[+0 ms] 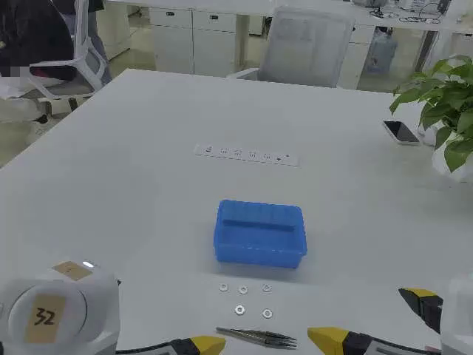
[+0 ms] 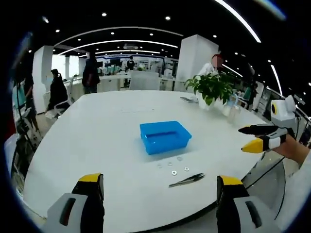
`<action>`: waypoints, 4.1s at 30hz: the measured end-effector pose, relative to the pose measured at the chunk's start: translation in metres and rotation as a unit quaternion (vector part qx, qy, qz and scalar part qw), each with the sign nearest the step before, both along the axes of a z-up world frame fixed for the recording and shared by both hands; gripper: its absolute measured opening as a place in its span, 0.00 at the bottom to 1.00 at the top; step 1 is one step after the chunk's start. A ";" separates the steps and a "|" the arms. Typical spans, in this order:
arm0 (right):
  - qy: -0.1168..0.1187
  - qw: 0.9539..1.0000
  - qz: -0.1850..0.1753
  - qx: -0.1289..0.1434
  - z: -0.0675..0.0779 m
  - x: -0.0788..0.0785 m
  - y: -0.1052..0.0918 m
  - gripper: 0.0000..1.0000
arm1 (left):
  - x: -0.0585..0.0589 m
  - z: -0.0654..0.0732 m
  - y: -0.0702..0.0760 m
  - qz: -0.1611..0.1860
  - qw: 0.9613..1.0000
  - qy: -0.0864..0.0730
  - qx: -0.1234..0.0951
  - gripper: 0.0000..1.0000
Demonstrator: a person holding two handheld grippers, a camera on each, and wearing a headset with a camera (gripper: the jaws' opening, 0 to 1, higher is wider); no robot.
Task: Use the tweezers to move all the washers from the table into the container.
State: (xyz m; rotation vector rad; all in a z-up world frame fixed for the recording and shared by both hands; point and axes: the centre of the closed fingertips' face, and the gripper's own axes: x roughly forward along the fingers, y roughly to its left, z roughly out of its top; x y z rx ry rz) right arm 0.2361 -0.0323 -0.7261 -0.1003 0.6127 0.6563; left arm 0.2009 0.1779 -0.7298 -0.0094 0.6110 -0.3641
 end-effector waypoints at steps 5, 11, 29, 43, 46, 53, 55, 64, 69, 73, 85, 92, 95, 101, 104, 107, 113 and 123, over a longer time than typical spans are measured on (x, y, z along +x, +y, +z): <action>0.001 1.000 0.000 -0.004 -0.001 0.001 -0.002 0.91 | 0.001 -0.001 0.001 -0.002 1.000 0.001 -0.001 0.99; 0.001 1.000 -0.004 -0.002 -0.001 0.001 -0.003 0.91 | 0.001 -0.001 0.001 -0.005 1.000 0.002 0.002 0.99; 0.000 1.000 0.008 -0.011 -0.003 -0.003 0.002 0.91 | -0.002 -0.003 0.002 -0.008 1.000 0.005 0.012 0.99; 0.001 1.000 0.029 -0.006 -0.004 -0.006 0.011 0.92 | -0.004 -0.006 0.002 -0.018 0.999 0.016 0.025 0.99; 0.000 0.999 0.032 -0.008 -0.004 -0.006 0.012 0.91 | -0.005 -0.006 0.002 -0.021 0.999 0.016 0.032 0.99; -0.001 0.999 0.035 -0.007 -0.001 -0.006 0.015 0.91 | -0.003 -0.002 0.005 -0.017 0.999 0.015 0.031 0.95; -0.002 0.999 0.033 -0.007 -0.001 -0.006 0.014 0.91 | -0.002 -0.002 0.005 -0.018 0.999 0.019 0.029 0.93; 0.000 0.999 0.045 -0.018 -0.003 -0.007 0.012 0.90 | 0.004 -0.001 0.007 -0.018 0.999 0.010 0.040 0.93; -0.002 0.999 0.047 -0.013 0.001 -0.010 0.014 0.90 | 0.006 0.002 0.007 -0.021 0.999 0.007 0.042 0.91; -0.002 0.999 0.048 -0.018 0.001 -0.012 0.015 0.90 | 0.005 0.002 0.006 -0.026 0.999 0.011 0.043 0.89; -0.011 0.998 0.064 -0.021 0.006 -0.010 0.022 0.87 | 0.003 0.005 -0.008 -0.094 0.995 0.015 0.010 0.60; -0.002 0.997 0.078 -0.028 -0.001 -0.012 0.032 0.84 | 0.011 -0.008 -0.029 -0.188 0.982 0.022 0.023 0.38; 0.009 0.996 0.081 -0.032 -0.008 -0.012 0.032 0.82 | 0.018 -0.023 -0.030 -0.202 0.978 0.037 0.046 0.31; 0.022 0.995 0.089 -0.039 -0.018 -0.011 0.034 0.81 | 0.030 -0.048 -0.043 -0.241 0.968 0.064 0.035 0.21; 0.029 0.995 0.091 -0.033 -0.020 -0.011 0.038 0.81 | 0.035 -0.053 -0.048 -0.260 0.963 0.061 0.047 0.16; 0.031 0.994 0.095 -0.032 -0.021 -0.013 0.042 0.80 | 0.039 -0.062 -0.052 -0.282 0.955 0.064 0.062 0.14; 0.038 0.994 0.100 -0.034 -0.025 -0.015 0.047 0.80 | 0.043 -0.093 -0.063 -0.320 0.941 0.085 0.069 0.12; 0.042 0.994 0.092 -0.038 -0.030 -0.016 0.048 0.78 | 0.042 -0.128 -0.068 -0.365 0.920 0.108 0.090 0.09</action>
